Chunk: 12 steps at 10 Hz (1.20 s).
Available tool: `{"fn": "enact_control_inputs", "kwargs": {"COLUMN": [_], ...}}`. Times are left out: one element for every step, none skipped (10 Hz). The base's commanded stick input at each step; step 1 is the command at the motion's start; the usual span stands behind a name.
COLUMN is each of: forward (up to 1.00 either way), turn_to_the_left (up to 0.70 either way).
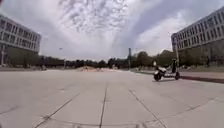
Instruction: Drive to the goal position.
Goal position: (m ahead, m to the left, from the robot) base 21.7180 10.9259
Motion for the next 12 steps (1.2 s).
{"fn": "enact_control_inputs", "kwargs": {"forward": [0.7,0.7,0.7,0.7,0.7,0.7,0.7,0.7,0.7,0.7,0.7,0.7], "turn_to_the_left": [0.0,0.0,0.0,0.0,0.0,0.0,0.0,0.0,0.0,0.0,0.0,0.0]}}
